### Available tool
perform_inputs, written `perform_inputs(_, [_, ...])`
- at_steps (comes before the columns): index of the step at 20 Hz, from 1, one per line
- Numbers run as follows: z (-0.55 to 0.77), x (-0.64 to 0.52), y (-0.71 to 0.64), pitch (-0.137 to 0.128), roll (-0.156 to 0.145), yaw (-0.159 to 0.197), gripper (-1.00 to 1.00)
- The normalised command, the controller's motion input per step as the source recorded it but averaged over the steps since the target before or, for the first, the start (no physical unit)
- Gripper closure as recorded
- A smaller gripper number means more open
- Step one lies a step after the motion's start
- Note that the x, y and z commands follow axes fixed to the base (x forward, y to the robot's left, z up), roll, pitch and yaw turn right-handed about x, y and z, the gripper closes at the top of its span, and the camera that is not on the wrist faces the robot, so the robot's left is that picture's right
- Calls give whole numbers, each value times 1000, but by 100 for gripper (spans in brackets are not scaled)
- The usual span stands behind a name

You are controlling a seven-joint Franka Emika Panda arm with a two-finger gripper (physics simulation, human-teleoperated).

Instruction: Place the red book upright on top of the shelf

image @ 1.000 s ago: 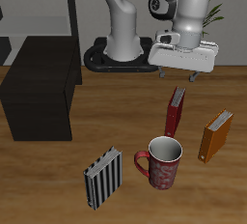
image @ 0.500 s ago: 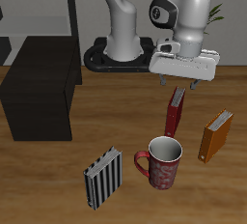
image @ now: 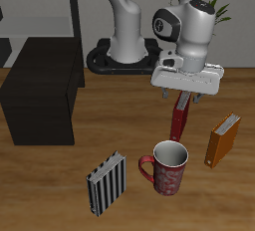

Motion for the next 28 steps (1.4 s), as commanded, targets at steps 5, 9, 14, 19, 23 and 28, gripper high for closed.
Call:
perform_inputs(5, [-251, 37, 4, 13, -8, 2, -100])
perform_inputs(9, [-283, -54, 63, 18, 33, -14, 100])
perform_inputs(14, [-158, -15, 9, 38, -5, -17, 100])
perform_inputs(19, [-16, -16, -36, 21, 6, -14, 100])
perform_inputs(23, [158, -41, -60, 22, 32, 5, 100])
perform_inputs(28, [381, -111, -73, -29, 40, 55, 100])
